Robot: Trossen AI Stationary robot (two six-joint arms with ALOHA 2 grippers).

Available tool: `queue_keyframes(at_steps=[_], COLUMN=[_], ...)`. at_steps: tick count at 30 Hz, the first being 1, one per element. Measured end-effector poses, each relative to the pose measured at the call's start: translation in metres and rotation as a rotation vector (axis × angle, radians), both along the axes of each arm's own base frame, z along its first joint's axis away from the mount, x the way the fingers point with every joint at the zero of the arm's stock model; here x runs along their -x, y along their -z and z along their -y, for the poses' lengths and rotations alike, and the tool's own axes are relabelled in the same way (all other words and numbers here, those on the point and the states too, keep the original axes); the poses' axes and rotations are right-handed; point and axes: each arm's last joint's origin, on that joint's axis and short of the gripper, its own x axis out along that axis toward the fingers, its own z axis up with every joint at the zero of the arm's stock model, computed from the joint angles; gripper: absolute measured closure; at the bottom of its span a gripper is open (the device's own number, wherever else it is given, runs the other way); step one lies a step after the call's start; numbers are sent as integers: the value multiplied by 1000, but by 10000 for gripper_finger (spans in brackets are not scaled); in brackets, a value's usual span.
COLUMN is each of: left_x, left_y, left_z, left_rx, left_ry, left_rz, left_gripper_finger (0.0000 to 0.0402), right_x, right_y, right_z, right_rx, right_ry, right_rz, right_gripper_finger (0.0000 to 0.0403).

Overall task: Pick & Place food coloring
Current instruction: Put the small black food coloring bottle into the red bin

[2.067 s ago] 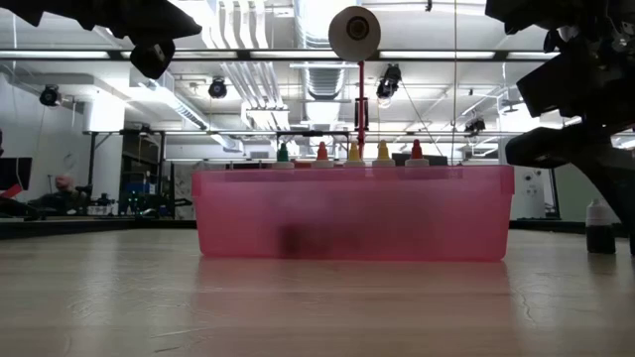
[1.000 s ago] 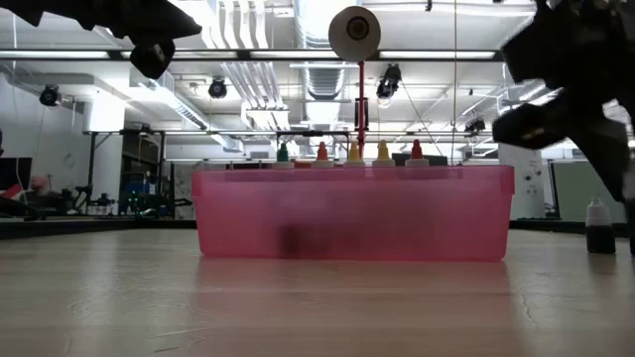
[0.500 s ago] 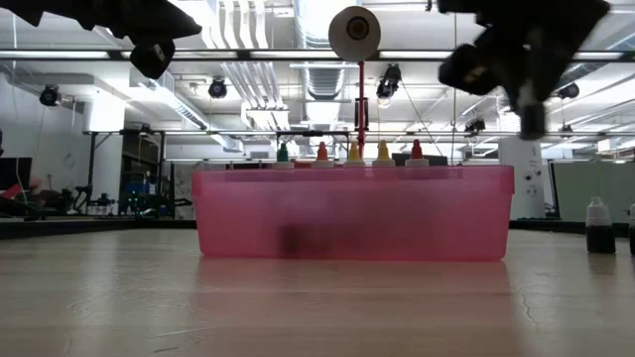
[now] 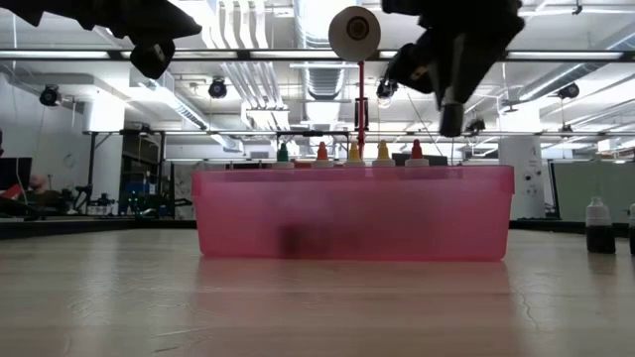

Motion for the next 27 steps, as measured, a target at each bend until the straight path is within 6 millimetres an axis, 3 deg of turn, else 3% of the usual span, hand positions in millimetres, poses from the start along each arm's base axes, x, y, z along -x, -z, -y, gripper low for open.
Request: queue_keyframes(at_steps=[12,27], left_x=[0,0], left_y=[0,0], left_z=[0,0], left_rx=[0,0], left_ry=[0,0], left_rz=[1,5], left_gripper_finger=[402,402], right_x=[-48,-91], right_y=[12,37], right_z=[-5,3], right_rx=[44,81], right_ry=[-137,-212], right_rz=[17,-74], right_gripper_finger=[337,337])
